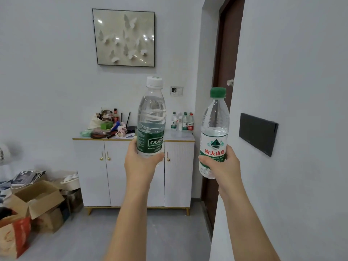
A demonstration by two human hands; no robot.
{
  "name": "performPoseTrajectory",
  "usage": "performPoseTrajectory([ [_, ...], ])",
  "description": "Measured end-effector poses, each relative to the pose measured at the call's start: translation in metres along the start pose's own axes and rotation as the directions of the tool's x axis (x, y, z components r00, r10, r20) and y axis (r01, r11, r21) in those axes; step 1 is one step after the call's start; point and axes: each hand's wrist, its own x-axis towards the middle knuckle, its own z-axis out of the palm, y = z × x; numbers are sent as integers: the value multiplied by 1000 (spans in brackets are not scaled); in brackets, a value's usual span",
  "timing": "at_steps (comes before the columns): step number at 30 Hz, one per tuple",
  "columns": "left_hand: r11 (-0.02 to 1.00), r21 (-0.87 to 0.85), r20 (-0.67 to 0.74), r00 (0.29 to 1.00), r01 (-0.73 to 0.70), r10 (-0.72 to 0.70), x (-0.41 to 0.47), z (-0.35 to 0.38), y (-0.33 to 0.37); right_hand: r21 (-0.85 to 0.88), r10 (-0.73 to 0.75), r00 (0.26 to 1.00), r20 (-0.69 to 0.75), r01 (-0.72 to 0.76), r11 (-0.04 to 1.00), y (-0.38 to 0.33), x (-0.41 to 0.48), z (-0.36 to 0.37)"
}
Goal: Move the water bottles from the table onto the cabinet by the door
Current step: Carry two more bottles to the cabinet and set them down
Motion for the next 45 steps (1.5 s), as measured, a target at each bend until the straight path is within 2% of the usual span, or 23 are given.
performPoseTrajectory([
  [6, 997, -50, 58, 996, 66, -63, 97, 30, -50, -35, -40, 998, -40, 38, 999, 37, 88, 44],
  [13, 996, -33, 59, 995, 87, -85, 207, 54, -97, -28, -44, 996, -81, 41, 999, 77, 178, 89],
  [28, 996, -5, 111, 990, 85, -84, 337, 121, -190, -31, 13, 996, -84, -15, 999, 179, 325, 133],
  [39, 999, -2, 92, 995, 44, -44, 466, 221, -269, -4, 14, 996, -85, -14, 1000, 261, 508, 159],
  [45, 997, -63, 95, 995, 40, -34, 524, 267, -300, 3, 2, 998, -66, -1, 1000, 291, 592, 173],
])
